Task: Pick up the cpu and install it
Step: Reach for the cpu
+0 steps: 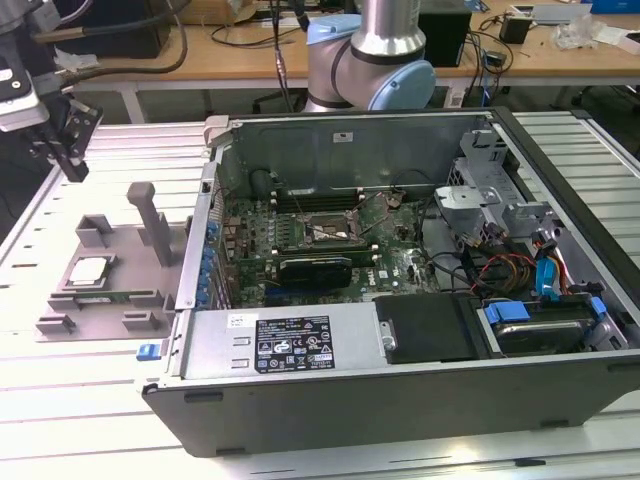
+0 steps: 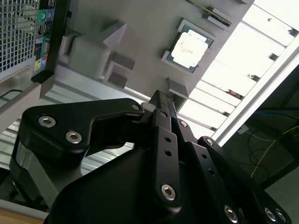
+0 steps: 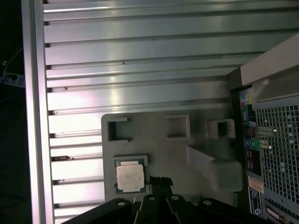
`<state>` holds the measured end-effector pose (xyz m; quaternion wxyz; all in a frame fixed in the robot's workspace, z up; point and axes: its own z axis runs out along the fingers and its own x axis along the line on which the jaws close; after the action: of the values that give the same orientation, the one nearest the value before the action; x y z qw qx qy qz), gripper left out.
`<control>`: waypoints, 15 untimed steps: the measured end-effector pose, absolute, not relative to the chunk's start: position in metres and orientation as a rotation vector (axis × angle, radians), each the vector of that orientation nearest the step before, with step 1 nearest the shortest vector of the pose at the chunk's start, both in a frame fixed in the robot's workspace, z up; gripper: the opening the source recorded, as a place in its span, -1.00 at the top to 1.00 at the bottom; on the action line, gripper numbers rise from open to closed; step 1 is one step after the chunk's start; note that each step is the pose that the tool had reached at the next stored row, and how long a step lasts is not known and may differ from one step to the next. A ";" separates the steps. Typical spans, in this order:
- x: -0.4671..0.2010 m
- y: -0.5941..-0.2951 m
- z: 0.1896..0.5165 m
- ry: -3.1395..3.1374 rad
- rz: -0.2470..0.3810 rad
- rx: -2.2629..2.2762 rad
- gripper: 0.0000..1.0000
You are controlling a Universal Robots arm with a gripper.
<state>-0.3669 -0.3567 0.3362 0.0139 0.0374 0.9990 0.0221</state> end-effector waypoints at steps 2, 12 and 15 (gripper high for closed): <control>-0.368 -0.363 0.333 3.111 0.069 0.116 0.79; -0.376 -0.367 0.321 3.111 0.069 0.116 0.79; -0.378 -0.367 0.318 3.111 0.069 0.116 0.79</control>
<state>-0.3781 -0.3669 0.3181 0.0140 0.0372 0.9990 0.0222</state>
